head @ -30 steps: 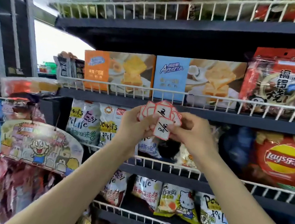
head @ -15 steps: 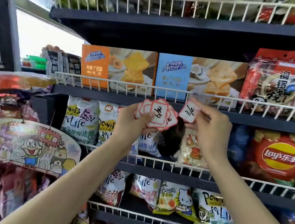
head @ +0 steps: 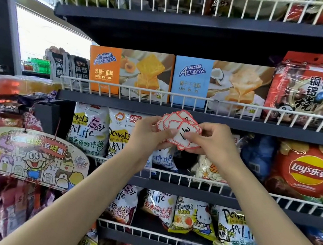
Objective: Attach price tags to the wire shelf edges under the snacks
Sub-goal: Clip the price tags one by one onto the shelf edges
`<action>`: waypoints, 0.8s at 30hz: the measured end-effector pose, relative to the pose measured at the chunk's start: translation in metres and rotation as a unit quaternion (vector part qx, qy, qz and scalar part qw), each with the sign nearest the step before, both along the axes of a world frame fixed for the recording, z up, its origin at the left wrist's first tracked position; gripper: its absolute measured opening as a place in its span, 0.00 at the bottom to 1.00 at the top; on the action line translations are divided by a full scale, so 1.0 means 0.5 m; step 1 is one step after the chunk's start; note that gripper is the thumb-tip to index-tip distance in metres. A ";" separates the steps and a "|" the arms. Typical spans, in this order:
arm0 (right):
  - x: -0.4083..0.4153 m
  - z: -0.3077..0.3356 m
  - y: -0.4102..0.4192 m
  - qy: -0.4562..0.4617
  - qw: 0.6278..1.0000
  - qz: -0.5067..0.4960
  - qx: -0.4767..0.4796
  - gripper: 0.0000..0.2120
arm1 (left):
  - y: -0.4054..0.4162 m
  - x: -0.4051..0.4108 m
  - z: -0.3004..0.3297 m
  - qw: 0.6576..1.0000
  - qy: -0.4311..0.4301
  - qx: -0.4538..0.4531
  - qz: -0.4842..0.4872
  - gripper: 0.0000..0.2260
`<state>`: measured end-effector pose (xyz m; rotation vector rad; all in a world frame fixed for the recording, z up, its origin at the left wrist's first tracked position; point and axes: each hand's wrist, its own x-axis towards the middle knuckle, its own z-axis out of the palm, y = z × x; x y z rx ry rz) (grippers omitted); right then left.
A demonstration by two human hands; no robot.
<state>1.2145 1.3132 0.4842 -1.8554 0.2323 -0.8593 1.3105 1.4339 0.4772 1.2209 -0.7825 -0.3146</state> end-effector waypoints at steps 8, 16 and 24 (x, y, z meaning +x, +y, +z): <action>-0.011 0.000 -0.023 0.025 0.993 0.072 0.088 0.08 | 0.004 0.007 0.001 1.000 0.027 -0.016 -0.002 0.06; -0.009 0.011 -0.039 -0.064 0.982 -0.134 -0.115 0.19 | 0.004 0.017 0.002 0.999 0.019 -0.017 0.025 0.10; -0.008 0.013 -0.004 -0.022 0.997 0.057 0.042 0.14 | 0.000 0.004 0.005 1.000 -0.010 -0.006 -0.007 0.06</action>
